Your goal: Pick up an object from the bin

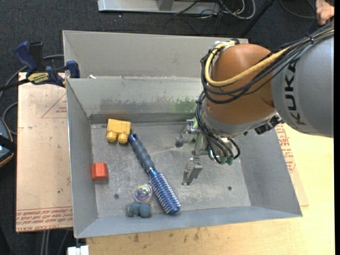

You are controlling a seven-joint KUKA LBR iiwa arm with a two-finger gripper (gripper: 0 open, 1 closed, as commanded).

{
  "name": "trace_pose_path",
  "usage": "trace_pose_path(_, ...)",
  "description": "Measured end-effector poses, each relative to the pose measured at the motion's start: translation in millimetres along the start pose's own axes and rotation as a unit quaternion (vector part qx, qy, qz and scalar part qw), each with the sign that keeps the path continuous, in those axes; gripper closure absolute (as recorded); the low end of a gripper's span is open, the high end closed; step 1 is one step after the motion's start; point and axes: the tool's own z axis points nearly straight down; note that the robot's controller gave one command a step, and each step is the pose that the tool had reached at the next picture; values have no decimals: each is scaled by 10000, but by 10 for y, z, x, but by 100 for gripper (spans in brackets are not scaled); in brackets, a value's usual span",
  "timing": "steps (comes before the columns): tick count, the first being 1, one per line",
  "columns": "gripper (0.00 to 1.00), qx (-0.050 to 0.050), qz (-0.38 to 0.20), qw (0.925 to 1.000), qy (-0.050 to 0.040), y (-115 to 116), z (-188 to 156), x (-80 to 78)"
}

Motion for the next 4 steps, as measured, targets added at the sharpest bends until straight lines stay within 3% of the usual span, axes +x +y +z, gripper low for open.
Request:
trace_pose_path(1,0,3,-650,9979,7,-2,974,336)
trace_pose_path(2,0,-11,-960,9954,-57,479,1213,-96)
trace_pose_path(3,0,3,-1404,9901,-24,296,1477,113)
trace_pose_path(4,0,11,-1640,9865,-34,-53,1495,46)
